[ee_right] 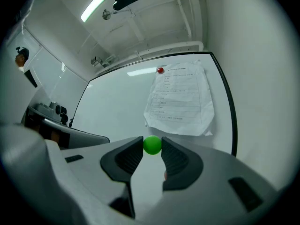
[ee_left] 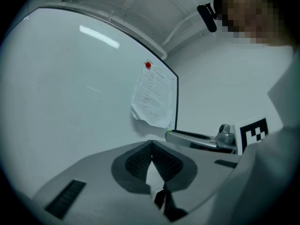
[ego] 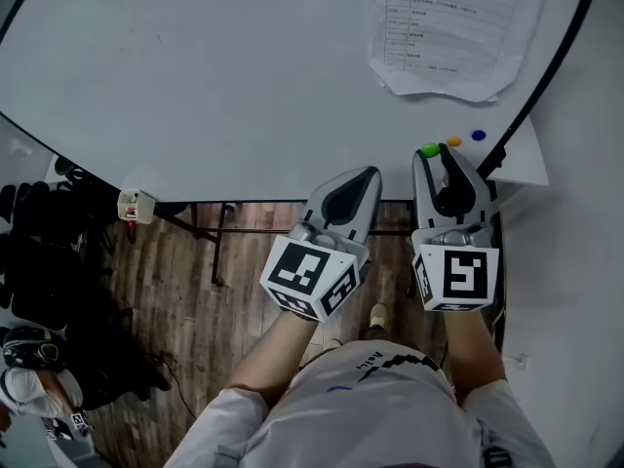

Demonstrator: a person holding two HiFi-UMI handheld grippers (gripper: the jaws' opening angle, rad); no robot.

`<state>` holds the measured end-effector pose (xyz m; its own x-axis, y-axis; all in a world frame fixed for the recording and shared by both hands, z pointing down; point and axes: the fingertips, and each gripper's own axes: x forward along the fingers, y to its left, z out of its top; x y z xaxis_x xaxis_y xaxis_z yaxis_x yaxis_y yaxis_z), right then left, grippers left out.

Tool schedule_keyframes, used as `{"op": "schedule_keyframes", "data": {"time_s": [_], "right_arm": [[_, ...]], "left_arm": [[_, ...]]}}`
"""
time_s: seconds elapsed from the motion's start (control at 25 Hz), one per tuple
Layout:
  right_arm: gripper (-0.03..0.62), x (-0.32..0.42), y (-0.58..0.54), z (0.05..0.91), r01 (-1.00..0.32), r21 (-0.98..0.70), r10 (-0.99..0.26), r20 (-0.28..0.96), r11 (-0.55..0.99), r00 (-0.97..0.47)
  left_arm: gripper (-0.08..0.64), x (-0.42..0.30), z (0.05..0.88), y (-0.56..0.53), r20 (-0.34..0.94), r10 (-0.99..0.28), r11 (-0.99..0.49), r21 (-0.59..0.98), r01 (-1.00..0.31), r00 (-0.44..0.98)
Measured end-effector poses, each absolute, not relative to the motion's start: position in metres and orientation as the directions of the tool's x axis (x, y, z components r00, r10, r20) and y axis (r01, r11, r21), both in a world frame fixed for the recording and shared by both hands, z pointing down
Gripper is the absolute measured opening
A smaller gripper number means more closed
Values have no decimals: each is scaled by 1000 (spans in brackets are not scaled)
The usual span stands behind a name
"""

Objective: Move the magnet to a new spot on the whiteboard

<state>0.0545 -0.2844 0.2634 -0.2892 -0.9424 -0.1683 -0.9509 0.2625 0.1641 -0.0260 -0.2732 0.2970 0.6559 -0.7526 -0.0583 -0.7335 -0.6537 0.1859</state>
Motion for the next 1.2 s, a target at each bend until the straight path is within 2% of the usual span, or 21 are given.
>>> {"op": "schedule_keyframes", "data": {"time_s": [0.56, 0.76, 1.2], "right_arm": [[129, 48, -199, 292, -973, 106, -971, -107, 204, -215], [129, 45, -173, 296, -979, 105, -977, -100, 176, -187], [129, 60, -147, 297, -988, 100, -987, -95, 121, -130]], "left_arm": [[9, -32, 311, -205, -50, -677, -726, 208, -655, 734], [9, -35, 310, -184, -53, -661, -744, 176, -645, 748], [9, -20, 309, -163, -63, -616, -776, 222, -591, 785]]}}
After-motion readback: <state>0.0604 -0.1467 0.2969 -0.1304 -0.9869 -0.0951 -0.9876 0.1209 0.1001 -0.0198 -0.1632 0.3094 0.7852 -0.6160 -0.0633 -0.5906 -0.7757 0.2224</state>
